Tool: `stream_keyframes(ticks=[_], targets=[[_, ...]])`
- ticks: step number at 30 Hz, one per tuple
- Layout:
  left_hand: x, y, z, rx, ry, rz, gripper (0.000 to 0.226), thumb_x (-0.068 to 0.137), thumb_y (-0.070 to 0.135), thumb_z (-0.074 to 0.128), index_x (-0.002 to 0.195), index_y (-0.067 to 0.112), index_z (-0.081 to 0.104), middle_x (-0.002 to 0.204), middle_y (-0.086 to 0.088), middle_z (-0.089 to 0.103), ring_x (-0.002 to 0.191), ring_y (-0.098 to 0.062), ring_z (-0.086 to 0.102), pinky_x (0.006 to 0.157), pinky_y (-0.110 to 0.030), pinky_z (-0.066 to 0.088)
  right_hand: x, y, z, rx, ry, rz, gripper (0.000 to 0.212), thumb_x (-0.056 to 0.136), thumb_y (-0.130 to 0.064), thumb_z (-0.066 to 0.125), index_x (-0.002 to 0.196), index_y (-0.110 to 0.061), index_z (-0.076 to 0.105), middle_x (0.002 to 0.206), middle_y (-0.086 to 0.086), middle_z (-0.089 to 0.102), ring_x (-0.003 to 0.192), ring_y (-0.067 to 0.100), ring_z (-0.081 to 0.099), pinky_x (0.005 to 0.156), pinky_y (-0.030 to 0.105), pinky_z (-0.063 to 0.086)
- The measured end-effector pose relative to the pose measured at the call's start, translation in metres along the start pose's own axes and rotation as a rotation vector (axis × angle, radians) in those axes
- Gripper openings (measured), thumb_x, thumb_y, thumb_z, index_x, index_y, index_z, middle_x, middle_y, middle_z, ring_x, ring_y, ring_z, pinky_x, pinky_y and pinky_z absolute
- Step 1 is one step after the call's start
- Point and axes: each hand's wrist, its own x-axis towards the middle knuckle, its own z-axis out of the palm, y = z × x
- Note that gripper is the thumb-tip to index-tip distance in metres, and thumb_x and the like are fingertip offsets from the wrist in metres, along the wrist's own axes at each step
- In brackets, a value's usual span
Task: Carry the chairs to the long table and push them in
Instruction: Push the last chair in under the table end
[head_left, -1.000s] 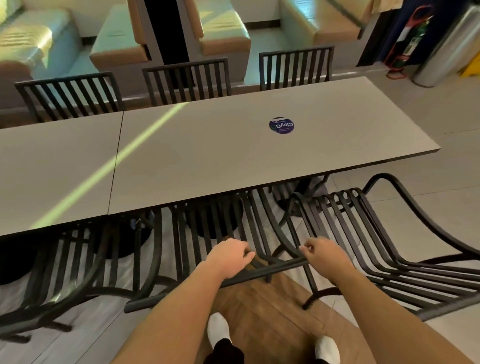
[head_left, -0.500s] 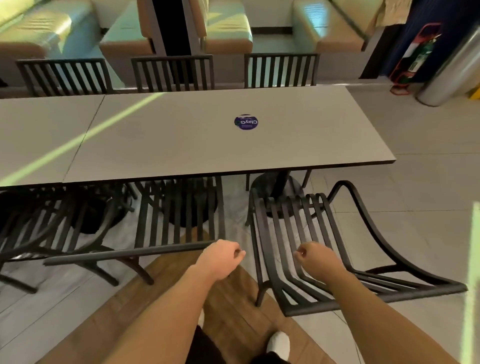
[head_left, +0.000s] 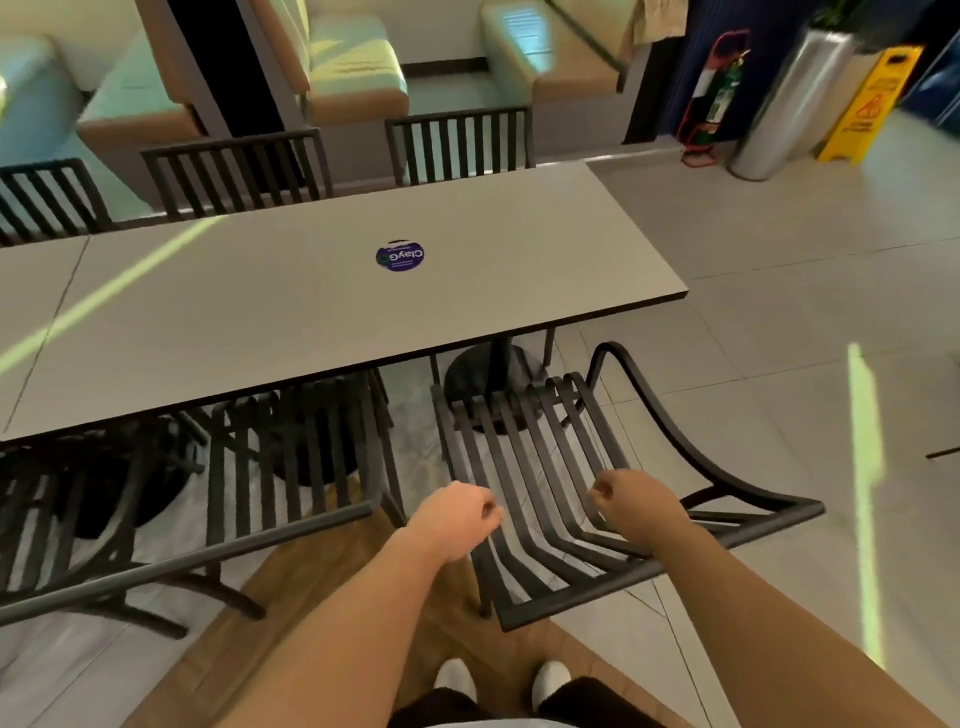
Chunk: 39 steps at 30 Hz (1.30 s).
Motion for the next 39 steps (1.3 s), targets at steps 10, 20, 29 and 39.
stream_keyframes(ticks=[10, 20, 29, 39], targets=[[0.029, 0.066, 0.022, -0.019, 0.038, -0.128, 0.033, 0.107, 0.044, 0.047, 0.123, 0.024, 0.068, 0.103, 0.004, 0.07, 0.088, -0.008, 0.065, 0.085, -0.03, 0.055, 0.028, 0.08, -0.018, -0.008, -0.101, -0.075, 0.027, 0.1, -0.05, 0.052, 0.112, -0.03, 0.065, 0.095, -0.011, 0.067, 0.084, 0.005, 0.061, 0.084, 0.032, 0.056], [0.041, 0.149, 0.122, -0.164, -0.148, -0.362, 0.057, 0.093, 0.071, 0.052, 0.129, 0.029, 0.066, 0.121, 0.006, 0.069, 0.108, -0.012, 0.064, 0.099, -0.037, 0.053, 0.024, 0.191, -0.025, -0.094, -0.486, -0.161, 0.083, 0.075, -0.081, 0.065, 0.136, -0.026, 0.057, 0.13, -0.002, 0.064, 0.116, 0.017, 0.06, 0.101, 0.038, 0.05], [0.049, 0.156, 0.166, 0.162, -0.139, -0.47, 0.051, 0.1, 0.015, 0.055, 0.145, 0.039, 0.05, 0.135, 0.002, 0.063, 0.121, -0.023, 0.062, 0.103, -0.043, 0.052, 0.023, 0.21, 0.0, -0.45, -0.289, -0.306, 0.02, 0.101, -0.028, 0.057, 0.119, -0.023, 0.062, 0.115, 0.001, 0.066, 0.101, 0.02, 0.065, 0.089, 0.035, 0.056], [0.085, 0.135, 0.149, 0.24, -0.065, -0.473, 0.055, 0.102, 0.01, 0.053, 0.149, 0.037, 0.048, 0.131, -0.003, 0.066, 0.118, -0.025, 0.064, 0.099, -0.043, 0.054, 0.065, 0.193, -0.008, -0.498, -0.282, -0.282, 0.02, 0.103, -0.027, 0.057, 0.121, -0.021, 0.064, 0.106, 0.001, 0.069, 0.094, 0.017, 0.067, 0.09, 0.033, 0.056]])
